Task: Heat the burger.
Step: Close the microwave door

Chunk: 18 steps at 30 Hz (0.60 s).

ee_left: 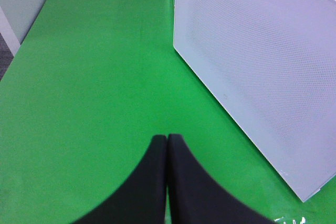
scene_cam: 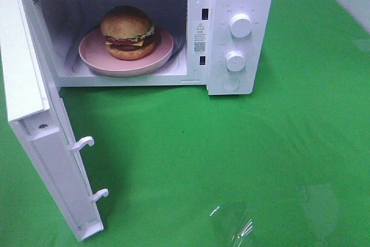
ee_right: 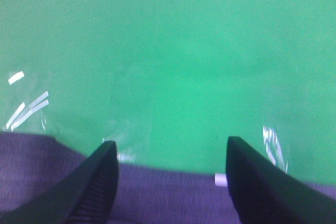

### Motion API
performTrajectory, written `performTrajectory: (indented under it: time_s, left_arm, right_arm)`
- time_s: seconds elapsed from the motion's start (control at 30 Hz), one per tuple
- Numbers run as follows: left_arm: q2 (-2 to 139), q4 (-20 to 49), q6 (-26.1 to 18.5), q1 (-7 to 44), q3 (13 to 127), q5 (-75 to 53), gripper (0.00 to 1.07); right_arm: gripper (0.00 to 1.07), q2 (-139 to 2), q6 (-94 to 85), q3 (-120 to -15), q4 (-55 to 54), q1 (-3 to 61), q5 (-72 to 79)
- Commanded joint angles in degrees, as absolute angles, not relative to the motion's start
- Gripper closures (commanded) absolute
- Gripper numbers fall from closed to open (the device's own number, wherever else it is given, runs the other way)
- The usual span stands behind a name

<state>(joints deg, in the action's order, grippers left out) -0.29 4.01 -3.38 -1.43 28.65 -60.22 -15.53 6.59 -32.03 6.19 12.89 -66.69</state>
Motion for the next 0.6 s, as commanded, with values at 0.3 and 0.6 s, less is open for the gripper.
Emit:
performTrajectory:
  time_s: [0.3, 0.6]
  left_arm:
    - [-1.5, 3.9, -3.5, -1.2, 28.5, -59.5, 1.06]
    - [-1.5, 4.1, -3.5, -1.2, 28.5, -59.4, 1.06]
  right_arm:
    - [0.57, -0.6, 0.7, -31.8, 1.8, 12.5, -63.0]
    - [0.57, 1.5, -7.2, -28.8, -3.6, 12.8, -57.5]
